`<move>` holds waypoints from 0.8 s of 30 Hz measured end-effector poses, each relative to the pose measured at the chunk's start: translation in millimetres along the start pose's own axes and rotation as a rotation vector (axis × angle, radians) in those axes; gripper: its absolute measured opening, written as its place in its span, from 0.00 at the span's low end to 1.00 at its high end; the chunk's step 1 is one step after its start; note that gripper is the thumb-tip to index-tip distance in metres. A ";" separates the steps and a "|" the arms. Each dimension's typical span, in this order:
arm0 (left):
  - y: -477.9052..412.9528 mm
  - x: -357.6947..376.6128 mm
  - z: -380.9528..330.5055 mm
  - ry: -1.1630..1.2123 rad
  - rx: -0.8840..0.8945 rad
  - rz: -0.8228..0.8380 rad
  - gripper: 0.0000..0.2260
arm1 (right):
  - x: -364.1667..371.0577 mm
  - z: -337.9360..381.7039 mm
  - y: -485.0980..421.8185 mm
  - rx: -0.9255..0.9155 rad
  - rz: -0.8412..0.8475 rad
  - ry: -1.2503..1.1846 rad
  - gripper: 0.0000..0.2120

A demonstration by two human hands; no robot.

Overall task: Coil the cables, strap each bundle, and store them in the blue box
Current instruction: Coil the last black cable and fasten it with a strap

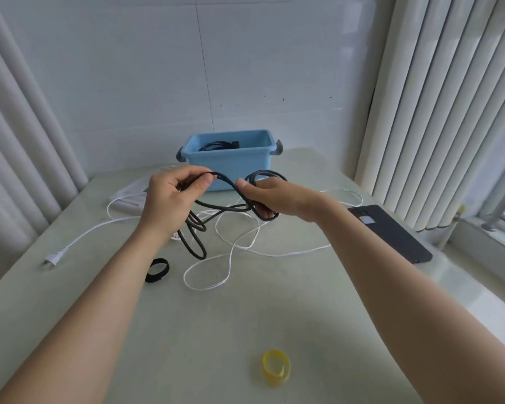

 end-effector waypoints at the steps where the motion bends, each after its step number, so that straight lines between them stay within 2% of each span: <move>1: 0.8 -3.2 -0.2 -0.009 -0.004 -0.022 0.08 | 2.8 5.7 1.4 -0.028 0.015 0.030 0.30; 3: 2.0 -9.9 1.2 -0.021 -0.019 -0.067 0.08 | 5.4 13.3 4.1 -0.073 0.035 0.086 0.29; 6: 3.2 -14.0 3.8 -0.040 -0.047 -0.087 0.06 | 1.8 19.8 8.7 -0.087 0.018 0.166 0.22; 9: 2.4 -15.3 7.3 -0.167 -0.065 -0.064 0.04 | 6.7 22.6 9.0 -0.090 0.071 0.131 0.19; 11: 1.8 -15.5 6.6 -0.283 -0.066 -0.067 0.05 | 3.9 19.2 9.6 -0.065 0.054 0.100 0.17; 13: -0.5 -14.9 8.9 -0.503 -0.087 -0.044 0.06 | -6.5 12.8 10.9 -0.027 -0.007 0.128 0.16; 15: -1.6 -16.4 23.8 -0.695 -0.188 0.030 0.10 | -21.0 4.9 12.3 0.009 -0.086 0.150 0.17; 16: -1.4 -18.5 34.1 -0.732 -0.242 0.071 0.13 | -26.5 0.8 13.8 0.014 -0.104 0.099 0.17; 18: 0.1 -18.8 47.5 -0.714 -0.282 0.140 0.15 | -25.6 -3.1 15.3 -0.037 -0.042 -0.178 0.19; 21: 1.1 -4.8 44.7 -0.702 -0.257 0.192 0.08 | -12.2 5.1 14.2 -0.147 0.107 -0.609 0.20; 24: 1.6 15.5 37.1 -0.733 -0.193 0.243 0.07 | -7.1 9.9 8.0 -0.174 0.095 -0.931 0.19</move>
Point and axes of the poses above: each hand's wrist, its own y-axis away from the middle knuckle, its own x-axis out of the palm, z = x × y, the point moved 10 cm from there along -y, towards the middle knuckle, and after that the axes turned 12 degrees about z, right-handed, at the moved point
